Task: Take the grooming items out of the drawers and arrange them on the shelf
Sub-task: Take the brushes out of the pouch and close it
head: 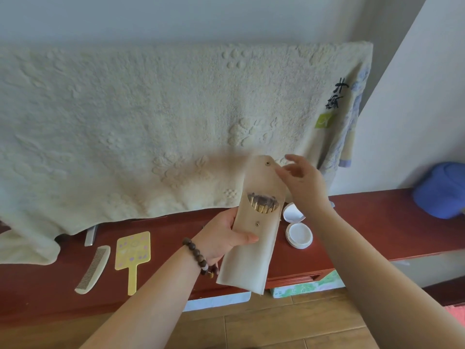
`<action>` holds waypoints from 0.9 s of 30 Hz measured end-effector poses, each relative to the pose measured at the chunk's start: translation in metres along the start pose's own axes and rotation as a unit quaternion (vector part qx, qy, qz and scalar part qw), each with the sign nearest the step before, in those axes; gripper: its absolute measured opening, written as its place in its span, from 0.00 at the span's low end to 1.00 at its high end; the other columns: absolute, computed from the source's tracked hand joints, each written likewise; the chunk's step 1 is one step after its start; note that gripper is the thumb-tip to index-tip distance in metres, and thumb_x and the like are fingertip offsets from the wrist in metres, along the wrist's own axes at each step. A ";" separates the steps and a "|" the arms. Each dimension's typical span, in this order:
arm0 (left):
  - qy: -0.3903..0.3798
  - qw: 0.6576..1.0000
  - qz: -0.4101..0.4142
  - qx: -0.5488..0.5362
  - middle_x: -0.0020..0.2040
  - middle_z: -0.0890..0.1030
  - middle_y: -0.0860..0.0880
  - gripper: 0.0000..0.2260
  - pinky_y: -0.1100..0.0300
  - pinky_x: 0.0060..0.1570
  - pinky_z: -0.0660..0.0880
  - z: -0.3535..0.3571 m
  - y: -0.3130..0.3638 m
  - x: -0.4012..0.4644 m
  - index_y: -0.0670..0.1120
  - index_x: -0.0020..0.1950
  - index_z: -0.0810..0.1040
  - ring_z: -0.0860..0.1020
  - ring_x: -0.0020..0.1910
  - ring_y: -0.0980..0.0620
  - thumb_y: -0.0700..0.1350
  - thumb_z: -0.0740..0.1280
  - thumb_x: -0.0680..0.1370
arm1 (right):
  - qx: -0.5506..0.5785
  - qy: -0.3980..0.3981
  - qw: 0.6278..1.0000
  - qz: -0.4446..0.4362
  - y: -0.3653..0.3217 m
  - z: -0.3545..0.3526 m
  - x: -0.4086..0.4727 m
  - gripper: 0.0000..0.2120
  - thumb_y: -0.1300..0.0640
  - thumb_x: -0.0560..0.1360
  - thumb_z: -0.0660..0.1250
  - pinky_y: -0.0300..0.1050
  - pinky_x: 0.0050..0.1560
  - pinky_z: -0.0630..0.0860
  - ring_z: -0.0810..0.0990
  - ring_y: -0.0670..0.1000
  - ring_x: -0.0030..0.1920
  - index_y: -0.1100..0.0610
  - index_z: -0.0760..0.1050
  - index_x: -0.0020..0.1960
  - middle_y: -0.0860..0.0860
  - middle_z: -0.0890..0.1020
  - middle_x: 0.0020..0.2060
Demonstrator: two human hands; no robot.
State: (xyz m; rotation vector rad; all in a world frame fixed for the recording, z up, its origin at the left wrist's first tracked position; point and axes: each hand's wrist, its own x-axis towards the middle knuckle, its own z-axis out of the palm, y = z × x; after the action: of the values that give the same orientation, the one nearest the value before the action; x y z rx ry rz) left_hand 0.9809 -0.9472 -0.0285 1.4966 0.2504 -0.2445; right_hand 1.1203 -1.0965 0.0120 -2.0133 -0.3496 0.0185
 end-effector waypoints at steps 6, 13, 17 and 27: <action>0.037 0.999 -0.006 -0.001 0.54 0.84 0.47 0.19 0.40 0.60 0.74 0.000 -0.002 0.008 0.48 0.59 0.79 0.81 0.54 0.46 0.38 0.74 0.68 | -0.127 -0.049 0.960 -0.246 0.007 -0.001 -0.029 0.13 0.52 0.68 0.75 0.38 0.50 0.66 0.73 0.50 0.51 0.55 0.80 0.51 0.46 0.76 0.46; 0.044 0.997 0.004 0.059 0.54 0.83 0.51 0.21 0.43 0.59 0.76 0.005 -0.004 0.012 0.52 0.60 0.76 0.81 0.54 0.49 0.39 0.73 0.69 | -0.095 -0.089 0.986 -0.099 0.016 0.005 -0.027 0.10 0.58 0.65 0.77 0.29 0.37 0.65 0.71 0.42 0.37 0.55 0.76 0.38 0.48 0.76 0.37; 0.042 0.995 0.002 0.095 0.54 0.83 0.52 0.19 0.45 0.58 0.76 0.006 -0.004 0.013 0.52 0.60 0.76 0.81 0.53 0.52 0.36 0.71 0.72 | -0.048 -0.089 0.993 -0.066 0.019 0.006 -0.027 0.06 0.61 0.69 0.74 0.29 0.36 0.67 0.73 0.40 0.35 0.57 0.77 0.40 0.47 0.78 0.35; 0.025 0.991 -0.030 0.126 0.54 0.83 0.52 0.20 0.44 0.59 0.75 0.010 -0.018 0.007 0.52 0.59 0.76 0.81 0.54 0.51 0.43 0.72 0.69 | 0.051 -0.051 0.997 0.029 0.027 0.002 -0.012 0.03 0.59 0.74 0.70 0.52 0.41 0.79 0.81 0.52 0.31 0.56 0.76 0.43 0.52 0.83 0.32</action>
State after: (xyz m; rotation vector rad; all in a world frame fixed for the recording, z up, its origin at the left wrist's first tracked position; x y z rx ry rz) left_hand 0.9816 -0.9588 -0.0475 1.7487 0.3144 -0.2943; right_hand 1.1151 -1.1090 -0.0142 -1.9254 -0.3483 0.1716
